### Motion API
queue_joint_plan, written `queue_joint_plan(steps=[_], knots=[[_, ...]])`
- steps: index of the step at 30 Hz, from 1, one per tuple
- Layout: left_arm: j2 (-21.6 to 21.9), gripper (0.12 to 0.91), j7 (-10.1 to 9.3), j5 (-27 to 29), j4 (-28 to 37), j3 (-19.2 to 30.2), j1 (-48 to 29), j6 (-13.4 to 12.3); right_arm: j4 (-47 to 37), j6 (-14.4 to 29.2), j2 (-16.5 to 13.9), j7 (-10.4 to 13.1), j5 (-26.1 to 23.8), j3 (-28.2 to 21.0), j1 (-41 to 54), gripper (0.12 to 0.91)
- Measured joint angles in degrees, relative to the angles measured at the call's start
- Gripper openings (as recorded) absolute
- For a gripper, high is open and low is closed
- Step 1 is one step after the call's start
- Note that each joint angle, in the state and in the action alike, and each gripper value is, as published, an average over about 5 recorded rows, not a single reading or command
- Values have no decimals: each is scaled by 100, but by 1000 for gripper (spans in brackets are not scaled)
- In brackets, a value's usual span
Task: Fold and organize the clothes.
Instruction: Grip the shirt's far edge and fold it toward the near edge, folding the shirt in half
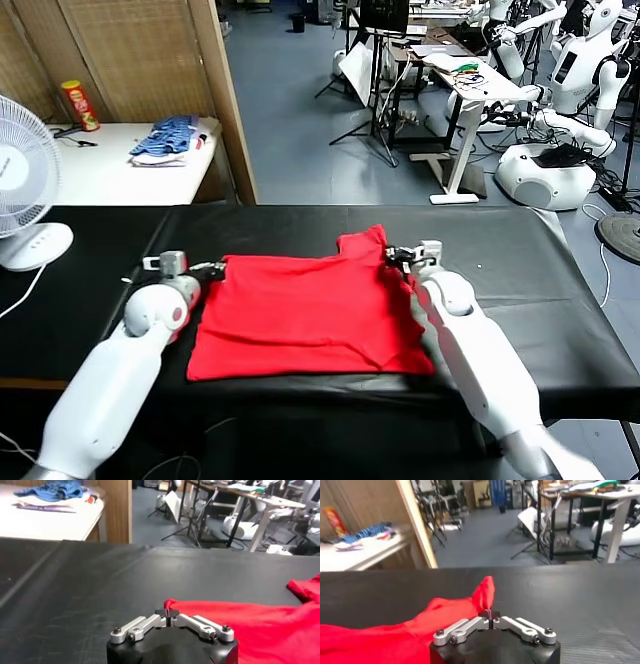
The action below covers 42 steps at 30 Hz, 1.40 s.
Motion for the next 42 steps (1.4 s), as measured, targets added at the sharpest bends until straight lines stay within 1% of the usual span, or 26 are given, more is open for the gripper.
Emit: queue_joint_plan(steps=[3,7,9,14,16,18,23,28,31,35,36,37,38,40,42], knots=[[104,129,-4,-8,-390,-131,318,-7,515,-106,-211,35,52,119,-348,122],[244,129,-39,-15,-936,-333,791,-22,1169,-423,-467,255,29,271,-827,122],[295,129,-116,-18,-1218,-427,1020,-23,1469,-584,-571,370,31,344,-1068,122],[337,129,-412,41,-1828,-629,1533,28,2052,-934,-714,559,26,469,-1594,122],[336,129,-453,100,-2009,-697,1710,61,2225,-1124,-740,637,-2,495,-1767,122],[328,129,-454,186,-2164,-753,1889,92,2383,-1342,-762,697,-49,520,-1926,122],[275,129,-420,473,-2478,-828,2340,152,2639,-1709,-801,774,-128,571,-2223,122],[208,129,-426,717,-2660,-910,2721,181,2742,-1825,-813,827,-134,623,-2405,122],[196,129,-421,838,-2715,-962,2901,191,2790,-1827,-813,792,-121,666,-2488,122],[173,132,-408,974,-2758,-994,3081,202,2885,-1799,-826,676,-70,755,-2601,124],[162,136,-406,1009,-2770,-996,3117,204,2919,-1793,-837,650,-53,785,-2635,136],[152,155,-404,1044,-2785,-997,3149,209,2958,-1789,-851,627,-28,820,-2671,165],[142,191,-404,1075,-2802,-998,3178,216,3003,-1787,-870,610,0,859,-2710,195],[130,276,-405,1120,-2847,-1010,3230,236,3105,-1784,-913,601,80,957,-2790,318],[124,392,-407,1130,-2903,-1036,3279,260,3211,-1781,-949,611,173,1086,-2857,452]])
